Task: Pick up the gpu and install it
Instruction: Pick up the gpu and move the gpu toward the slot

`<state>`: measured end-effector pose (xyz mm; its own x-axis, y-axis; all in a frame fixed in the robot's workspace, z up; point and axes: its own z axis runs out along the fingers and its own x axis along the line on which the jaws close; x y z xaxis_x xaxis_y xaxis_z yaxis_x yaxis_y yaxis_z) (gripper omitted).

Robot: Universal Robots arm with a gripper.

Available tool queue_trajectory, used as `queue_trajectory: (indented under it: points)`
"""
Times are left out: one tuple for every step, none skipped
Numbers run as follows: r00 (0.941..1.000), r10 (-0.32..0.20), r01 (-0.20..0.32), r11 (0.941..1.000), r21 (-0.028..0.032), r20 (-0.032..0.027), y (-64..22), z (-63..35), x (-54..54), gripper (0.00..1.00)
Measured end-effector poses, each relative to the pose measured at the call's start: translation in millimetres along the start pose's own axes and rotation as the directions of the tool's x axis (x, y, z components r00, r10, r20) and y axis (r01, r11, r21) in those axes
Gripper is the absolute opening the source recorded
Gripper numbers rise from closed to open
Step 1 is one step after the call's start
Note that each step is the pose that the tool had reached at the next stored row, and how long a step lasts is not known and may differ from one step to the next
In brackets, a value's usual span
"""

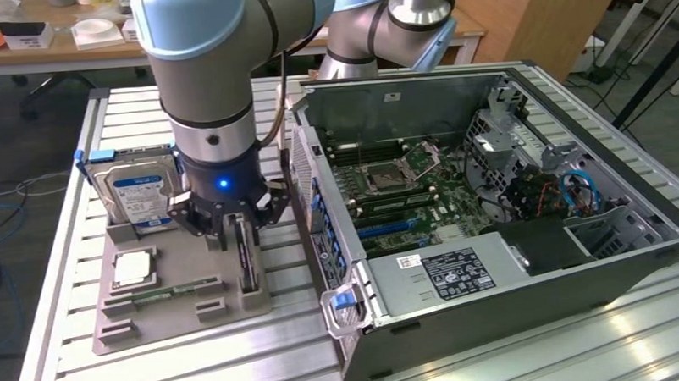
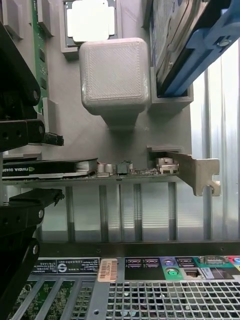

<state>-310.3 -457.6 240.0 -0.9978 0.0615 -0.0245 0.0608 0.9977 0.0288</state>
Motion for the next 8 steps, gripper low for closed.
queue_trajectory:
  points:
    - [1.0, 0.0, 0.0, 1.0, -0.0001, 0.0, 0.0, 0.3, -0.8, 0.47]
    - [1.0, 0.0, 0.0, 1.0, -0.0001, 0.0, 0.1, 0.6, -1.2, 0.47]
    - [1.0, 0.0, 0.0, 1.0, 0.0001, 0.0, 0.1, 0.6, -1.2, 0.47]
    - [1.0, 0.0, 0.0, 1.0, 0.0001, -0.0001, 0.1, 0.6, -1.2, 0.47]
    - [1.0, 0.0, 0.0, 1.0, 0.0002, -0.0002, 0.1, 0.6, -1.2, 0.47]
    - [1.0, 0.0, 0.0, 1.0, 0.0002, -0.0002, 0.1, 0.8, -1.2, 0.47]
    - [1.0, 0.0, 0.0, 1.0, 0.0001, -0.0001, 0.1, 1.1, -1.2, 0.47]
    - [1.0, 0.0, 0.0, 1.0, 0.0003, -0.0002, 0.1, 1.4, -1.2, 0.47]
